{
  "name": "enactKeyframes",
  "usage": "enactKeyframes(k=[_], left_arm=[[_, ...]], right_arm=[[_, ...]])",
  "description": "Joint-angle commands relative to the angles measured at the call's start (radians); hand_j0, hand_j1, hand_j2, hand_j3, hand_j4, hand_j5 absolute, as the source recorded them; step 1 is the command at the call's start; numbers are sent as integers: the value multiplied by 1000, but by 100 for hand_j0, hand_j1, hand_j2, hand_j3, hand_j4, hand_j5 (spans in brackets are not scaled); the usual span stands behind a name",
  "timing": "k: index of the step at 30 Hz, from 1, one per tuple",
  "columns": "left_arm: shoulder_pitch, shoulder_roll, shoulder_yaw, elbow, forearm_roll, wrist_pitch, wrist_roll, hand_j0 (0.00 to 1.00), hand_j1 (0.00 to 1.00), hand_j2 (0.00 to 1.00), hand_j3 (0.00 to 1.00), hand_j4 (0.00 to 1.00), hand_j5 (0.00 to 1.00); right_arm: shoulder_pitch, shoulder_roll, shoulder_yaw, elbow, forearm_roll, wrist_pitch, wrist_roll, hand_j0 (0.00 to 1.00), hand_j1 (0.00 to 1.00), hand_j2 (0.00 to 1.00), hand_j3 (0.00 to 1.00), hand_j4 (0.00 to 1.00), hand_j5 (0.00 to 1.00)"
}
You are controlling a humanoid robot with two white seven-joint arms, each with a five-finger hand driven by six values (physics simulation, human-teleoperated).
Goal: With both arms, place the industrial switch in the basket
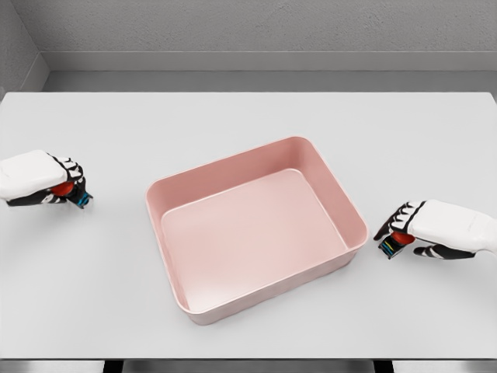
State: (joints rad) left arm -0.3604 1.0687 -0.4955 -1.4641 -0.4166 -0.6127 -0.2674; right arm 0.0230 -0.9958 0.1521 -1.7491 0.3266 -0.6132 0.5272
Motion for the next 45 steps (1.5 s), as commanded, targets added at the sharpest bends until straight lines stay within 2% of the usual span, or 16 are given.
enactKeyframes(k=[1, 9, 13, 23, 30, 33, 45], left_arm=[[-5, -1, 2, -1, 28, 2, 2, 27, 27, 27, 27, 27, 27], [-55, -9, 14, -27, 55, 2, 4, 27, 27, 27, 27, 27, 27], [-89, -39, 14, -50, 64, 2, 4, 27, 27, 27, 27, 27, 27], [-101, -70, 14, -116, 71, 2, 4, 27, 27, 27, 27, 27, 27], [-117, -75, 14, -130, 91, 2, 5, 27, 27, 27, 27, 27, 27], [-117, -75, 14, -154, 99, 2, 5, 27, 27, 27, 27, 27, 27], [-112, -76, 6, -245, 99, 2, 5, 28, 28, 28, 28, 28, 28]], right_arm=[[0, -1, 4, 0, -6, 2, 0, 59, 59, 59, 59, 59, 59], [0, -1, 4, 0, -6, 2, 0, 48, 48, 48, 48, 48, 48], [0, -1, 6, 0, -6, 2, 0, 44, 44, 44, 44, 44, 44], [0, -14, -5, 7, -9, 2, -1, 45, 45, 45, 45, 45, 45], [-8, -15, -8, 10, -12, 2, -1, 45, 45, 45, 45, 45, 45], [-35, -18, -8, 13, -15, 2, -1, 44, 44, 44, 44, 44, 44], [-74, -21, -72, 5, -20, 17, 0, 45, 45, 45, 45, 45, 45]])
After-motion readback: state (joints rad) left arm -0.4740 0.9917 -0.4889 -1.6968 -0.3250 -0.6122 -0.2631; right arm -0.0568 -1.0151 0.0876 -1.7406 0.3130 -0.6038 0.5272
